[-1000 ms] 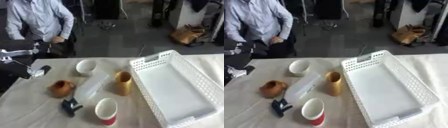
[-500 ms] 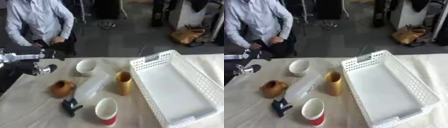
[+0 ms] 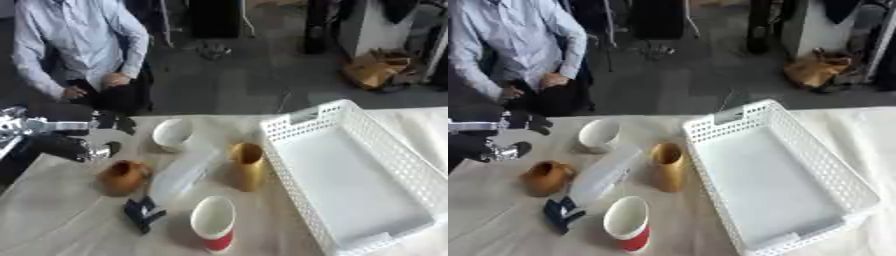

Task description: Pick up objects on the table and place them in the box.

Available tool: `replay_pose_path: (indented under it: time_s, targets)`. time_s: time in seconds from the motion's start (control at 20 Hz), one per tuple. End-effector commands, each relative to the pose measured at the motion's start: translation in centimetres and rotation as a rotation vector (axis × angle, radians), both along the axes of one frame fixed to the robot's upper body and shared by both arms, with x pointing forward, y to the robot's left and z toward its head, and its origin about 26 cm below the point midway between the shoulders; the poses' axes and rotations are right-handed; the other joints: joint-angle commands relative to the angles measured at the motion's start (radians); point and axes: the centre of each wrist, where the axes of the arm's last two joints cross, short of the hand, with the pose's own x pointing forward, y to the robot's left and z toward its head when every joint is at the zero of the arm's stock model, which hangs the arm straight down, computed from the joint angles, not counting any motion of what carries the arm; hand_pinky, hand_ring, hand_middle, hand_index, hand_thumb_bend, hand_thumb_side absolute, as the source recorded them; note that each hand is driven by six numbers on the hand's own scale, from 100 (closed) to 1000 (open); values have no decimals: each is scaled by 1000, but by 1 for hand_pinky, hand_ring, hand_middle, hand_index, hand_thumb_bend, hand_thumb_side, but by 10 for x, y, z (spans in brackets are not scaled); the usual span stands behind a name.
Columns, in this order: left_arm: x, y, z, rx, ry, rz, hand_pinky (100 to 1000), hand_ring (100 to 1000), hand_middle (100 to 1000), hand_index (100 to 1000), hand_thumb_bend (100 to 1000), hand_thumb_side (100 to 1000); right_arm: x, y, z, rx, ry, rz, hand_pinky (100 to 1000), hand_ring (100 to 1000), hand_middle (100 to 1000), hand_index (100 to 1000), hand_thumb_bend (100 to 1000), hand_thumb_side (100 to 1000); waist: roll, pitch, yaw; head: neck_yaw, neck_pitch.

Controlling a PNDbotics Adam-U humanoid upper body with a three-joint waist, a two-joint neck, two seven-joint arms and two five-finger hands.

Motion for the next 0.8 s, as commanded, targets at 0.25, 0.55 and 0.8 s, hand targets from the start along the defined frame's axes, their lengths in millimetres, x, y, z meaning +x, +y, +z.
replay_pose_path:
  time_s: [0.25, 0.55, 0.8]
  targets:
    - [7, 4, 3, 35, 19, 8, 1000, 1000, 1000, 1000, 212, 1000, -5, -1, 9, 0, -40, 14, 709, 799, 786, 688, 100, 1000, -3, -11, -1, 8, 6]
    - [10, 4, -4, 44, 29, 9, 1000, 1000, 1000, 1000, 209, 1000, -5, 0, 9, 2, -40, 20, 708, 798, 782, 682, 100, 1000, -4, -10, -1, 8, 6]
    - [16, 6, -18, 35, 19, 9, 1000, 1000, 1000, 1000, 180, 1000, -5, 0, 8, 6, -39, 23, 707, 798, 778, 678, 100, 1000, -6, -9, -4, 12, 2]
